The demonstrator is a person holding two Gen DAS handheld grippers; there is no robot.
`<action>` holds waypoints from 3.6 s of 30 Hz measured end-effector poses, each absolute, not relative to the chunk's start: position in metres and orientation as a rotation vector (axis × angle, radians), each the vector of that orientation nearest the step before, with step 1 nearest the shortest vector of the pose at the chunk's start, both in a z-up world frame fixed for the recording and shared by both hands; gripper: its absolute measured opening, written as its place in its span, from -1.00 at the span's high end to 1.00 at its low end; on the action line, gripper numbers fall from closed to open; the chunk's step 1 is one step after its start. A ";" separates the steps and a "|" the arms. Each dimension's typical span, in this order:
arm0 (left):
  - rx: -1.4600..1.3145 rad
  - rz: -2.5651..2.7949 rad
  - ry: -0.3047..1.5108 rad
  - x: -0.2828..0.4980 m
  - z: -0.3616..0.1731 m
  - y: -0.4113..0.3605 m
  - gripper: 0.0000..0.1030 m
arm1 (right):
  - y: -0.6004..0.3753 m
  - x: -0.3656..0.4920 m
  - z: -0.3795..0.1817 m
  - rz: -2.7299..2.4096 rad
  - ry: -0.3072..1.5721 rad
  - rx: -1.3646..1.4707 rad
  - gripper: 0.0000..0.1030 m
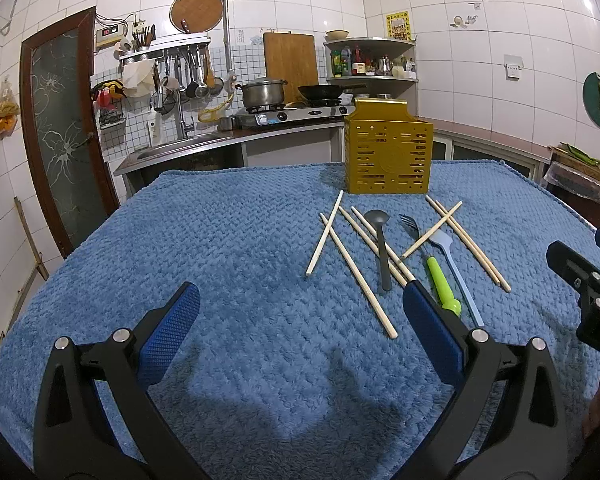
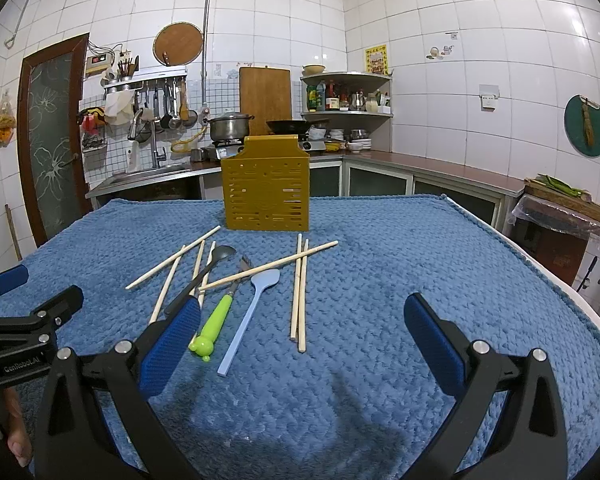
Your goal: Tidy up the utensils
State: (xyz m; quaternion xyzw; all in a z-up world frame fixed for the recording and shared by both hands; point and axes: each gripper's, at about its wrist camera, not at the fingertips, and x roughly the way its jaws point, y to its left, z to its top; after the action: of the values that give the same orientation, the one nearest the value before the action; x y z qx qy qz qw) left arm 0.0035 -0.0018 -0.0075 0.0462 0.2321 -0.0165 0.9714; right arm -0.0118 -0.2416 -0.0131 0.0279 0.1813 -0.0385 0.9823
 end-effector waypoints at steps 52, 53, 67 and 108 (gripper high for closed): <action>0.111 -0.044 0.556 0.027 0.013 0.004 -0.90 | -0.249 0.024 0.008 -0.042 0.465 0.061 -0.93; 0.103 -0.049 0.560 0.031 0.017 0.007 -0.90 | -0.249 0.029 0.011 -0.047 0.469 0.051 -0.93; 0.070 -0.118 0.755 0.137 0.018 0.020 -0.90 | -0.274 0.117 0.007 -0.092 0.654 0.063 -0.93; -0.045 -0.185 1.028 0.306 -0.049 -0.026 0.54 | -0.279 0.266 -0.054 -0.031 0.951 0.056 0.73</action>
State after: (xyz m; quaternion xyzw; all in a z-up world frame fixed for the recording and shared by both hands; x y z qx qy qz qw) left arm 0.3059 -0.0258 -0.0491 -0.0213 0.4911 -0.0882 0.8664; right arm 0.2656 -0.2792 -0.0538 0.0271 0.4576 -0.0147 0.8886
